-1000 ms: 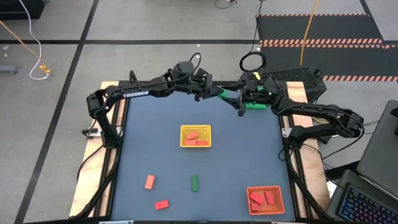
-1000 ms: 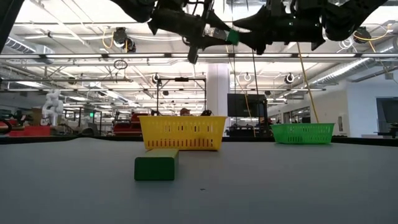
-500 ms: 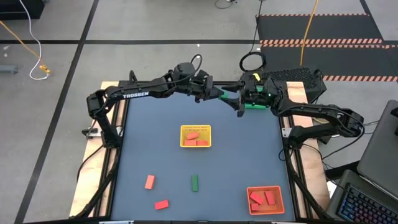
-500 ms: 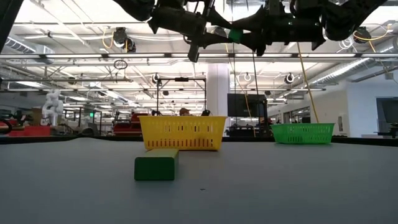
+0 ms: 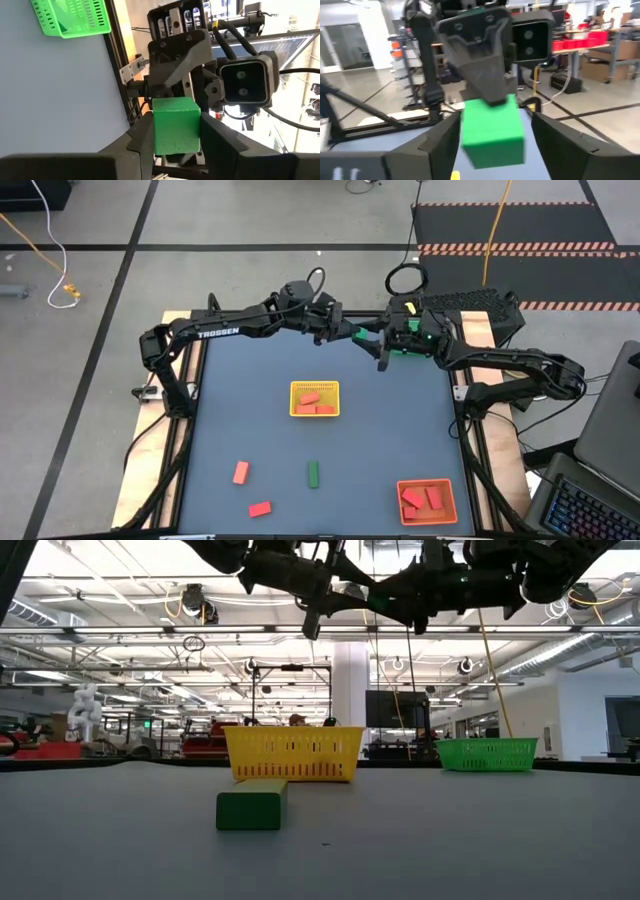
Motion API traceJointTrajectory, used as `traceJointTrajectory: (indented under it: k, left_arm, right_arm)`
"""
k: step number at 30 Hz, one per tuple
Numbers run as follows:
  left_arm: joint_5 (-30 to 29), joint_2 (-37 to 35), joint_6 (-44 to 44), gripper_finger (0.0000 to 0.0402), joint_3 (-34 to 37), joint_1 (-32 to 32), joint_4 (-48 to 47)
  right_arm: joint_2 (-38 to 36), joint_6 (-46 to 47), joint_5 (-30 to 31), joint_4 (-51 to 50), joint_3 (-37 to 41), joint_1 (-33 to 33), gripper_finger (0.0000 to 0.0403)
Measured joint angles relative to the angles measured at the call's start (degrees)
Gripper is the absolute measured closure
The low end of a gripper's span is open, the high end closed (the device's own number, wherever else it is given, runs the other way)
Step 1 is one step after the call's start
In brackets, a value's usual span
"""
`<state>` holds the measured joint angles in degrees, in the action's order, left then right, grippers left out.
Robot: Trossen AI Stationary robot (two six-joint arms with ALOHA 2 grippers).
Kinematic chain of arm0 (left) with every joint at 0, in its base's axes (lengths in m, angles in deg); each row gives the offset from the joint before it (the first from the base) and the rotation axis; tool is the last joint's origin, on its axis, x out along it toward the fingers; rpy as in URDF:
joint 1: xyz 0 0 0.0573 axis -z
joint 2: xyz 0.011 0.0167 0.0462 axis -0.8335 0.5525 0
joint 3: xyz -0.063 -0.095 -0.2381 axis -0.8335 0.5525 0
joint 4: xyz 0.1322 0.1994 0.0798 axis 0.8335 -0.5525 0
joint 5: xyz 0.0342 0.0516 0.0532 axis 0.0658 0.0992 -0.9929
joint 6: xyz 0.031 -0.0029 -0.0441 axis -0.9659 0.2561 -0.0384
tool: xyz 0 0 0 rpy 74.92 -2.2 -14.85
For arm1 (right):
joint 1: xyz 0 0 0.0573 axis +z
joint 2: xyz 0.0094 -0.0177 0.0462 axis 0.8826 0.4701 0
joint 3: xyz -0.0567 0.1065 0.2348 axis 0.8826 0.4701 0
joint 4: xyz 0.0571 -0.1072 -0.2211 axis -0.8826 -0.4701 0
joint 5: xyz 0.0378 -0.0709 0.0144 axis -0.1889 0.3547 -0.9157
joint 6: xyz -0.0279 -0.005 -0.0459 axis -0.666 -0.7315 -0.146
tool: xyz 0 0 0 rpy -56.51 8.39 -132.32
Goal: Sort & place blocks by color
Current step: Put the green block into the green basket
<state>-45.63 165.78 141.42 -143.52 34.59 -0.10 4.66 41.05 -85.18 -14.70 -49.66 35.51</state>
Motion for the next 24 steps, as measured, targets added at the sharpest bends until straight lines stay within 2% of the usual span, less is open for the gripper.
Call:
traceJointTrajectory:
  k: [8, 12, 21, 24]
  left_arm:
    - [-0.3, 0.0, 1.1, 0.0272, 0.0, 0.0, -0.2]
    - [-0.3, 0.0, 0.6, 0.0257, 0.0, 0.0, -0.2]
    - [1.2, 0.0, -2.1, 0.0165, 0.0, -1.0, 1.6]
    - [3.4, -0.1, -4.4, 0.0142, 0.0, -2.5, 1.6]
  right_arm:
    - [0.0, 0.4, -0.1, 0.4, 0.0, 0.0, 0.0275]
    - [0.0, 1.4, 0.1, 0.5, 0.0, 0.0, 0.0275]
    - [0.0, 7.2, 0.4, 0.5, 0.0, 0.0, 0.0275]
    - [0.0, 10.7, 0.8, 0.2, 0.0, -0.2, 0.0275]
